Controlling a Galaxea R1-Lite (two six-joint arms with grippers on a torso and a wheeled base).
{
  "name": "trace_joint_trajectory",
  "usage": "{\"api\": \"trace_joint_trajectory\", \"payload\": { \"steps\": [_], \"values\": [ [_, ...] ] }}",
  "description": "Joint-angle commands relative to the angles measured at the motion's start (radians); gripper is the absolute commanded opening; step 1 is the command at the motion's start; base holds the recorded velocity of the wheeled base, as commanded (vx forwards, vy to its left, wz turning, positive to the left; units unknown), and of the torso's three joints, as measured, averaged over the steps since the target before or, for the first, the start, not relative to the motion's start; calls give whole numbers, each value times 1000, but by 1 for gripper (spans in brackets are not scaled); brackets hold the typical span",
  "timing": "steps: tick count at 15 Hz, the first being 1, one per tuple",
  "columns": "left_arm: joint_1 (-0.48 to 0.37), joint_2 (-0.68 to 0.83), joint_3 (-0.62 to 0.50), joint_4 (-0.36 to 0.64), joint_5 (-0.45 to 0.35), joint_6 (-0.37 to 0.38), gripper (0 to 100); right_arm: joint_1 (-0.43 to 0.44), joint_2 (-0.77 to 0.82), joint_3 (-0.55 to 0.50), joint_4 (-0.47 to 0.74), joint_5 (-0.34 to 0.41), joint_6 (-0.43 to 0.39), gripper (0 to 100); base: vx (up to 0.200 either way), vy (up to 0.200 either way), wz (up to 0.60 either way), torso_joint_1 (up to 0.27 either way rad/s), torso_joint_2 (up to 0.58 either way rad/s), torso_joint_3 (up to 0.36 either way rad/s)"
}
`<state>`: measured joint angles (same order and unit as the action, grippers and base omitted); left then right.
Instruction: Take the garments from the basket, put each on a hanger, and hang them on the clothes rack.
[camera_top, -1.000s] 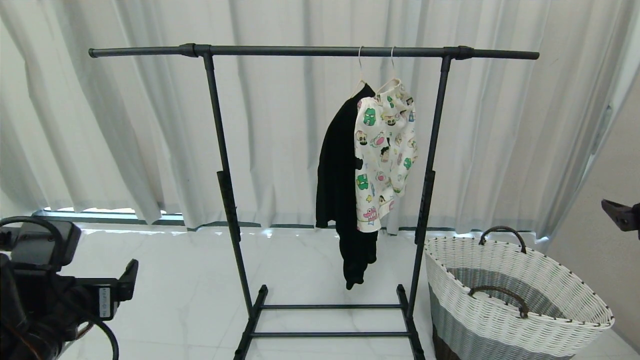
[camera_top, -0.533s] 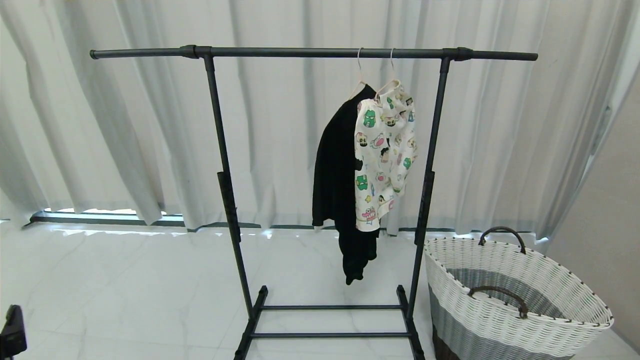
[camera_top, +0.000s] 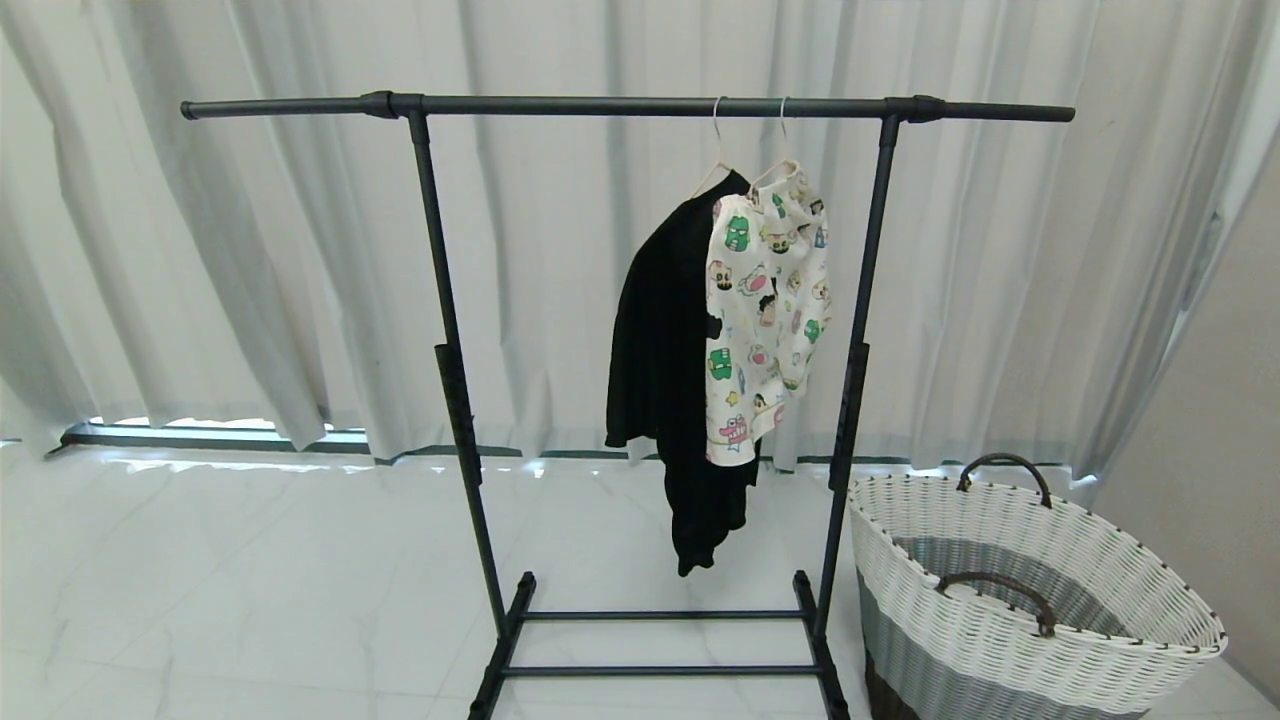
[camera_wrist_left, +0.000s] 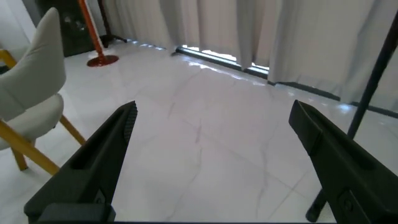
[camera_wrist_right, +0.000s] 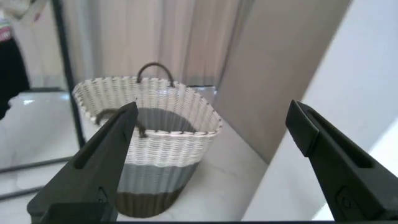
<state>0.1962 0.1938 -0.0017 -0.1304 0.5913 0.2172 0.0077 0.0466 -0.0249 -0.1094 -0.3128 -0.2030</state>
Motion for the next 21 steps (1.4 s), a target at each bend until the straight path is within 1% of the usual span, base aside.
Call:
{"api": "trace_joint_trajectory", "payload": {
  "steps": [1,3,4,5,6,7,8,9,10,11,12,13,14,15,16,17,18,19,20,21],
  "values": [
    [2,-99,2,64,53,-16,100,6,-47,25,0,0,-12,100,0,0,0,0,0,0],
    [2,-99,2,68,58,-45,100,6,-47,25,8,0,-10,100,0,0,0,0,0,0],
    [2,-99,2,68,79,-82,100,6,-47,25,5,-2,-12,100,0,0,0,0,0,0],
    [2,-99,2,69,120,-82,100,6,-47,25,0,-3,-12,100,0,0,0,0,0,0],
    [2,-99,2,69,116,-84,100,6,-47,25,-18,-2,-24,100,0,0,0,0,0,0],
    [2,-99,2,68,58,-102,100,6,-47,25,-78,3,-30,100,0,0,0,0,0,0],
    [2,-99,2,64,16,-139,100,21,-47,25,-107,21,-32,100,0,0,0,0,0,0],
    [2,-99,2,63,-4,-219,100,48,-47,25,-131,101,-18,100,0,0,0,0,0,0],
    [2,-99,2,63,-7,-257,100,46,-47,25,-151,107,-6,100,0,0,0,0,0,0],
    [2,-99,2,64,-19,-348,100,46,-47,25,-107,139,22,100,0,0,0,0,0,0],
    [2,-99,2,64,-53,-358,100,46,-47,25,-49,173,31,100,0,0,0,0,0,0],
    [2,-99,2,64,-88,-358,100,46,-47,25,-24,253,45,100,0,0,0,0,0,0],
    [2,-99,2,64,-133,-357,100,46,-47,25,-12,336,53,100,0,0,0,0,0,0],
    [2,-97,2,64,-200,-348,100,46,-47,25,19,354,56,100,0,0,0,0,0,0],
    [2,-97,2,66,-323,-318,100,46,-47,25,22,360,60,100,0,0,0,0,0,0],
    [2,-97,2,68,-462,-272,100,46,-47,25,22,363,77,100,0,0,0,0,0,0],
    [2,-96,2,78,-571,-223,100,46,-47,25,22,360,94,100,0,0,0,0,0,0],
    [-15,-85,-12,133,-720,-159,100,46,-47,25,22,357,103,100,0,0,0,0,0,0],
    [-47,-43,-15,135,-800,-148,100,46,-47,25,22,357,103,100,0,0,0,0,0,0],
    [-64,16,-15,137,-800,-127,100,46,-47,25,22,356,102,100,0,0,0,0,0,0]
  ]
}}
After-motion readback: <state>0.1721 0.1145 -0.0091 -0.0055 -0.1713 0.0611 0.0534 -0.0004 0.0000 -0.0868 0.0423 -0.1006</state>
